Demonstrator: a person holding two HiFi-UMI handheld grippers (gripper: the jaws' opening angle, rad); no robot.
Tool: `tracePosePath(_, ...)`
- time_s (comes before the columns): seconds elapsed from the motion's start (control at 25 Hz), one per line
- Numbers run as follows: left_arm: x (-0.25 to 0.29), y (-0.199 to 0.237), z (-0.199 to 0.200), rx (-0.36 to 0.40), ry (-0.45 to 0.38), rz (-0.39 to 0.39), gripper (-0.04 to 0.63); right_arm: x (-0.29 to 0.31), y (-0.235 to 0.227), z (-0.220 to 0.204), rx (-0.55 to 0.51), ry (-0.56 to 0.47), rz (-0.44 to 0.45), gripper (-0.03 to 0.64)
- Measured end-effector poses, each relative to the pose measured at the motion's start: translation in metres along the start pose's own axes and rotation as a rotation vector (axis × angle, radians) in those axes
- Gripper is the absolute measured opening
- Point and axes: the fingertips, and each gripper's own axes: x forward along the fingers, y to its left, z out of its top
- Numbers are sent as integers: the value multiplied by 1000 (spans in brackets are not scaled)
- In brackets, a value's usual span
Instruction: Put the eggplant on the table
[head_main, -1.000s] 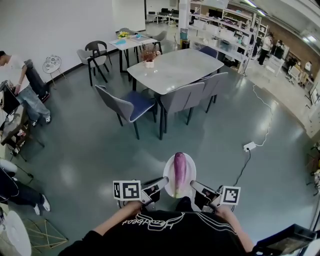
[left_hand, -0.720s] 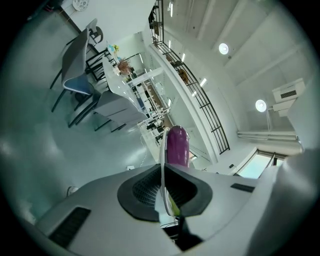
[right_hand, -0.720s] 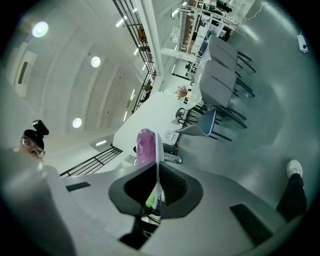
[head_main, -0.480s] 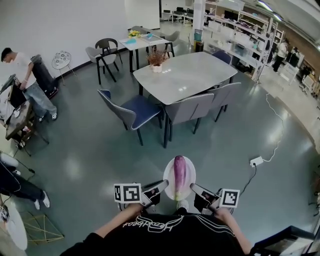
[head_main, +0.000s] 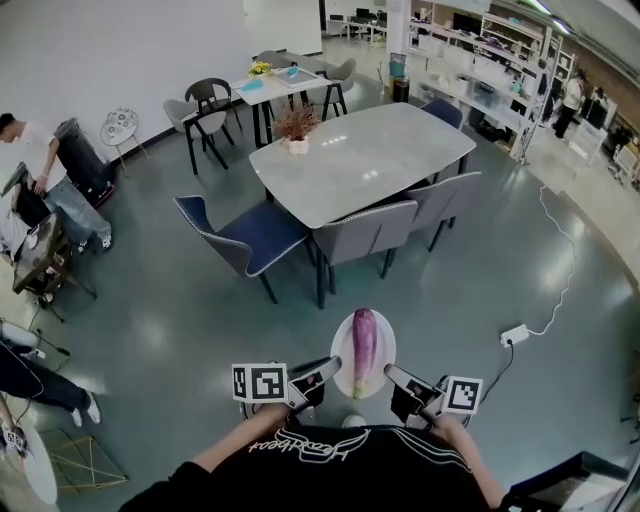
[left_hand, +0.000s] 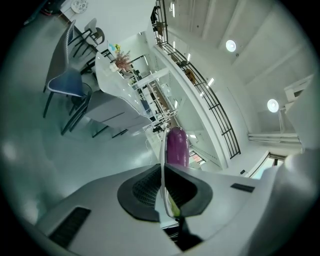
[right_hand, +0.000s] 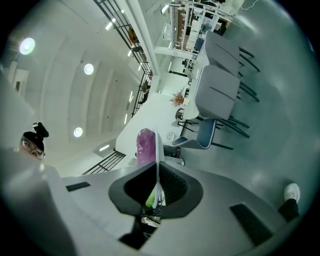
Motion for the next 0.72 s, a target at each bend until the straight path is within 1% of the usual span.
tracePosePath(0.28, 61, -12, 20, 30, 12, 4, 26, -20, -11, 61, -15, -27, 27, 18)
tracePosePath(0.52, 86, -19, 24, 41, 18, -9, 26, -34, -15, 83, -32, -43, 12, 18)
tracePosePath(0.72, 94, -23, 25, 58, 17, -5, 26, -38, -13, 92, -49, -44, 29, 18)
